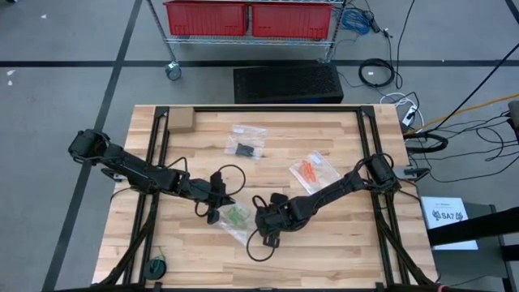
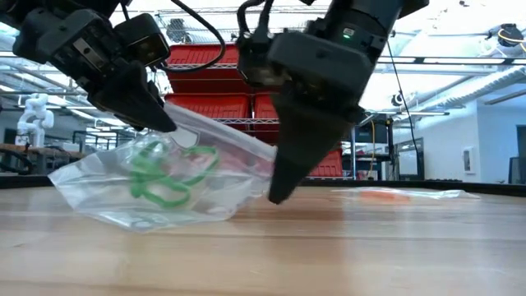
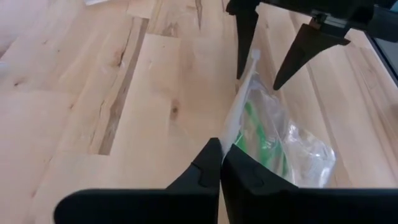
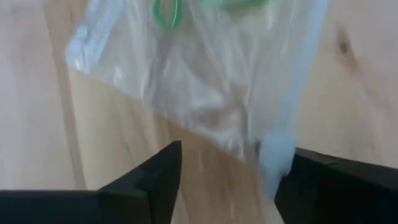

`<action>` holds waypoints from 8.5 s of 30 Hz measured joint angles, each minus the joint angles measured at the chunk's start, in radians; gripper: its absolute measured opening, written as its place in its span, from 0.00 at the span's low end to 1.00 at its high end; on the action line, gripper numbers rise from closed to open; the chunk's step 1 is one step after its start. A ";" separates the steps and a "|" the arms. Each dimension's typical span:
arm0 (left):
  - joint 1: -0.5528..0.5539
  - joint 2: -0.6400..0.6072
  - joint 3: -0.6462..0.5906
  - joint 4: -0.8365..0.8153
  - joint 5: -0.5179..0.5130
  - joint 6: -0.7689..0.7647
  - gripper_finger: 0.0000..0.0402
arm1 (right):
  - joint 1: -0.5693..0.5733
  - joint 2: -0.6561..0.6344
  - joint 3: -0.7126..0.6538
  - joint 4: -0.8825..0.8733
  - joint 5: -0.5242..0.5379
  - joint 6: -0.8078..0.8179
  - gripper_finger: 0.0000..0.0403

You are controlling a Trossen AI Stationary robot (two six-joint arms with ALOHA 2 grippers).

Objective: Sort rubber bands
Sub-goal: Close the transparent zip bag, then move all the transparent zip bags and align them to the center of the table

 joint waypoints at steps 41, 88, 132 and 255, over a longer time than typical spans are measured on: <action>0.117 0.390 0.093 0.162 0.128 0.123 0.01 | -0.141 -0.254 -0.467 -0.560 0.245 0.258 0.00; 0.760 0.471 0.284 -0.056 0.225 0.270 0.00 | -0.147 -0.283 -0.568 0.097 0.363 0.513 0.00; 0.158 -0.046 -0.090 -0.295 -0.075 -0.288 0.00 | -0.190 -0.240 -0.471 0.344 0.097 0.052 0.00; 0.126 -0.070 -0.145 0.156 -0.144 -0.172 0.00 | -0.145 -0.536 -0.812 0.287 0.142 0.165 0.00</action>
